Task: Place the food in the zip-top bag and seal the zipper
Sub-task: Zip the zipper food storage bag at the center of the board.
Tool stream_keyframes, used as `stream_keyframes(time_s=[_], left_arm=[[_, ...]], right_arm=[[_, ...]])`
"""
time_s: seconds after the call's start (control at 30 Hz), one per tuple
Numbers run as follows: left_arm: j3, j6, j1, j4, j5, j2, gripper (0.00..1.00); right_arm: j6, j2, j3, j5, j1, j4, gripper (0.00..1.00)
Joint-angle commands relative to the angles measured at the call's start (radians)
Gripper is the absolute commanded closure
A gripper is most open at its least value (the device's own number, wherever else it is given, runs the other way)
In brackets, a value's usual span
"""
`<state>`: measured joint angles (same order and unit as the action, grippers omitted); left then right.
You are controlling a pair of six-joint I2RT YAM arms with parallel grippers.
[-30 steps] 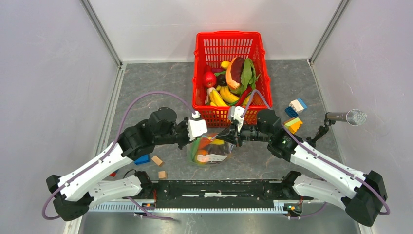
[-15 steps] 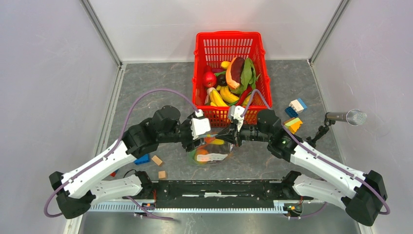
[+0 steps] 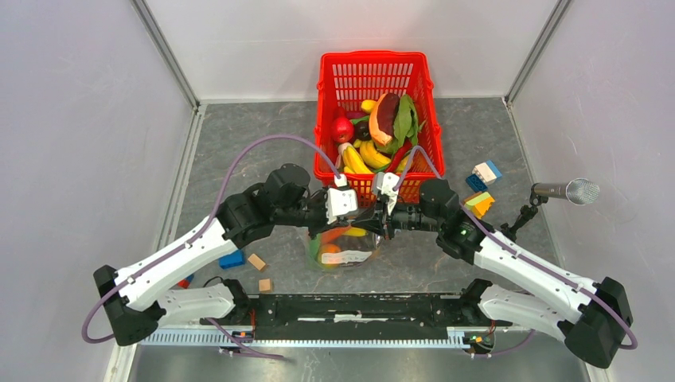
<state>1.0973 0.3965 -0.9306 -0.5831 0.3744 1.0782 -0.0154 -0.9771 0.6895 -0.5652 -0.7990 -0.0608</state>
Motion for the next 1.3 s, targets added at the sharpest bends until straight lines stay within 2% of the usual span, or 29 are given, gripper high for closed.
stream_keyframes(time_s=[0.0, 0.27, 0.6, 1.27], left_arm=[[0.031, 0.038, 0.0, -0.034, -0.015, -0.056, 0.97], [0.031, 0.072, 0.0, -0.155, -0.109, -0.114, 0.98], [-0.025, 0.048, 0.001, -0.231, -0.248, -0.241, 0.98], [-0.096, -0.02, 0.001, -0.351, -0.417, -0.415, 0.97]], right_arm=[[-0.007, 0.021, 0.016, 0.045, -0.003, -0.041, 1.0], [-0.007, 0.033, 0.013, 0.124, -0.002, -0.007, 1.0], [-0.001, 0.023, 0.019, 0.189, -0.003, 0.027, 1.0], [-0.01, 0.016, 0.027, 0.214, -0.003, 0.021, 1.0]])
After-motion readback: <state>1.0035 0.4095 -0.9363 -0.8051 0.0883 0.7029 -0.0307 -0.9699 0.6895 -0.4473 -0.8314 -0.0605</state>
